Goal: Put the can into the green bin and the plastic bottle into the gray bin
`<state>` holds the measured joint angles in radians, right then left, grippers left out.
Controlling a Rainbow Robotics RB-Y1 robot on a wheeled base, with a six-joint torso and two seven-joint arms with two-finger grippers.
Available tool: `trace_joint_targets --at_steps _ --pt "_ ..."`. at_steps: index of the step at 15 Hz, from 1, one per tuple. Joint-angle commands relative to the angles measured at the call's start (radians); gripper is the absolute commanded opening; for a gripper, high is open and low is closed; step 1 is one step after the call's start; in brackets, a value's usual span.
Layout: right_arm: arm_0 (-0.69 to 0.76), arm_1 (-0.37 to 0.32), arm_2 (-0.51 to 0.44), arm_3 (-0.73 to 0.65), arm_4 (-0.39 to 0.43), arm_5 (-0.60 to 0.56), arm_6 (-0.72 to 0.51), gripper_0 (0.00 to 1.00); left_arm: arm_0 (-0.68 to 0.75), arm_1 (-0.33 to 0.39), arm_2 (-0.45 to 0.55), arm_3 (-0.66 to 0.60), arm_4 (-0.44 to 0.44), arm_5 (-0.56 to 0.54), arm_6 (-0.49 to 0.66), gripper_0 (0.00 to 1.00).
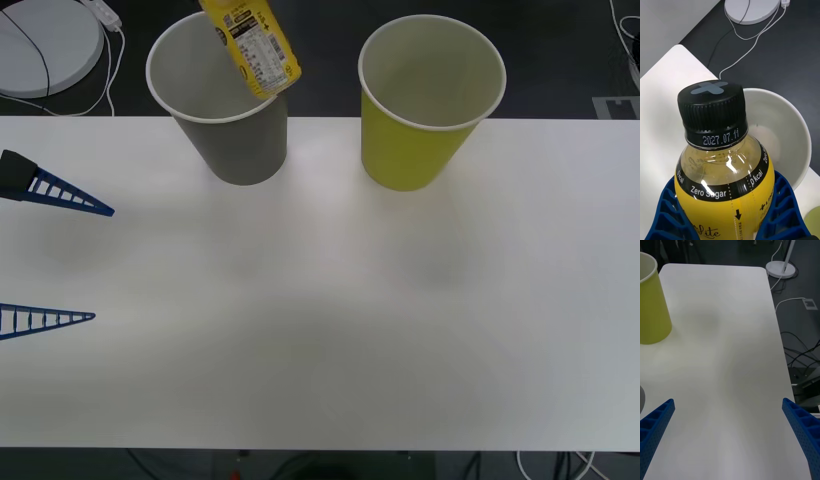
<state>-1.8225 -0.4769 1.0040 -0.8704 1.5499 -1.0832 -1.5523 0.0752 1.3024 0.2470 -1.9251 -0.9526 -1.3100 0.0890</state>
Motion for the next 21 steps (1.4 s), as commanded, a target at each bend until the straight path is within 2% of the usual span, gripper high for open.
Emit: trace_joint_targets --at_steps 1,7,14,19,20,21 --pt "-0.027 0.037 0.027 0.067 -0.001 -0.006 0.0 0.0 0.0 0.0 0.0 0.0 0.0 0.0 0.0 1.0" --pt "-0.069 0.132 0.028 0.206 0.041 0.006 0.001 0.0 0.0 0.0 0.0 0.0 0.0 0.0 0.0 1.0" --pt "-0.084 0.185 0.028 0.283 0.058 0.043 0.001 0.0 0.0 0.0 0.0 0.0 0.0 0.0 0.0 1.0" --pt "-0.087 0.192 0.028 0.289 0.049 0.046 0.001 0.0 0.0 0.0 0.0 0.0 0.0 0.0 0.0 1.0" --pt "-0.087 0.192 0.028 0.289 0.047 0.046 0.001 0.26 0.0 0.0 0.0 0.0 0.0 0.0 0.0 1.0" --pt "-0.087 0.192 0.028 0.289 0.045 0.048 0.003 0.7 0.0 0.0 0.0 0.0 0.0 0.0 0.0 1.0"
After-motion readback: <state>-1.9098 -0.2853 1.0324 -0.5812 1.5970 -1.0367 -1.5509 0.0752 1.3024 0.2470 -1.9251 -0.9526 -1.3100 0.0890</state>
